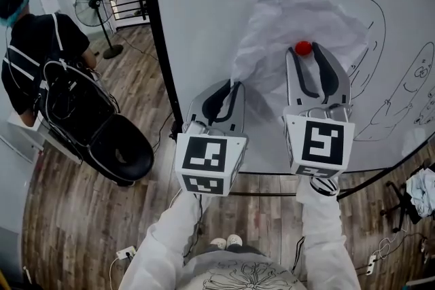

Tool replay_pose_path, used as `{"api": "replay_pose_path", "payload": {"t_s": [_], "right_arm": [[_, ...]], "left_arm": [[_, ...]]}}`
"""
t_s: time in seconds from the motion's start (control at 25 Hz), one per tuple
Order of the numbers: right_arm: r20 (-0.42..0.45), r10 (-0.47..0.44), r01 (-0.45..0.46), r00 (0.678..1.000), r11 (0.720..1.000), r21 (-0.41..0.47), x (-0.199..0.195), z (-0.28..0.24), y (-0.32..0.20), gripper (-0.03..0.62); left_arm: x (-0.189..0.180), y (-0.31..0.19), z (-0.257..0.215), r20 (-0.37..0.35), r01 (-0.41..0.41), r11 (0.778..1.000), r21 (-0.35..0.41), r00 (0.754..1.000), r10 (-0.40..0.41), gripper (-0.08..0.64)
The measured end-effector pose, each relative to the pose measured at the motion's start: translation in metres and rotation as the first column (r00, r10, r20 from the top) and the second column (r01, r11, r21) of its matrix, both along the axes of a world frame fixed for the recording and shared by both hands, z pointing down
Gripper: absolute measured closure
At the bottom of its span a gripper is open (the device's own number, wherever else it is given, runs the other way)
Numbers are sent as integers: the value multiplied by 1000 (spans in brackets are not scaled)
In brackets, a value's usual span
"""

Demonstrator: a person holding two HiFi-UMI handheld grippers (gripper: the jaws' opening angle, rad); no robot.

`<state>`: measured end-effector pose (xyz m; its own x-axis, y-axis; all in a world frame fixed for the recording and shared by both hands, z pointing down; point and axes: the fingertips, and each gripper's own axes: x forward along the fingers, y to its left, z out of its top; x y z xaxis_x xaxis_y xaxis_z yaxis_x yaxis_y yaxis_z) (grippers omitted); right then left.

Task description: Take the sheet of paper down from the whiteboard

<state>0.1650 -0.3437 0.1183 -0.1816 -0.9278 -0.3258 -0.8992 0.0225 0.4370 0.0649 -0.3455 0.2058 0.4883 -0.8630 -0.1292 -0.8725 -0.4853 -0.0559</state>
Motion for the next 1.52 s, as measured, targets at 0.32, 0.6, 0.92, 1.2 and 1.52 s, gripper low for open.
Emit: {"api": "replay_pose_path", "payload": {"t_s": [0.32,0.6,0.92,1.2,1.52], "right_arm": [[-45,57,-57,997,998,18,-1,-1,0,467],[-32,56,-55,998,998,13,-2,-1,1,472],[-10,49,-48,999,999,15,-2,-2,1,474],[11,47,-47,999,999,9,-1,-1,0,474],[19,41,-41,999,999,-5,1,-1,-2,474]], "left_arm": [[-3,-3,2,-7,8,1000,1,1000,-8,533],[-4,-2,-2,-32,-12,1000,4,999,13,554],[-7,0,-5,-42,-10,1000,21,999,11,555],[-12,4,-11,-69,-21,999,33,997,23,555],[-14,8,-15,-76,-23,999,44,997,26,556]]}}
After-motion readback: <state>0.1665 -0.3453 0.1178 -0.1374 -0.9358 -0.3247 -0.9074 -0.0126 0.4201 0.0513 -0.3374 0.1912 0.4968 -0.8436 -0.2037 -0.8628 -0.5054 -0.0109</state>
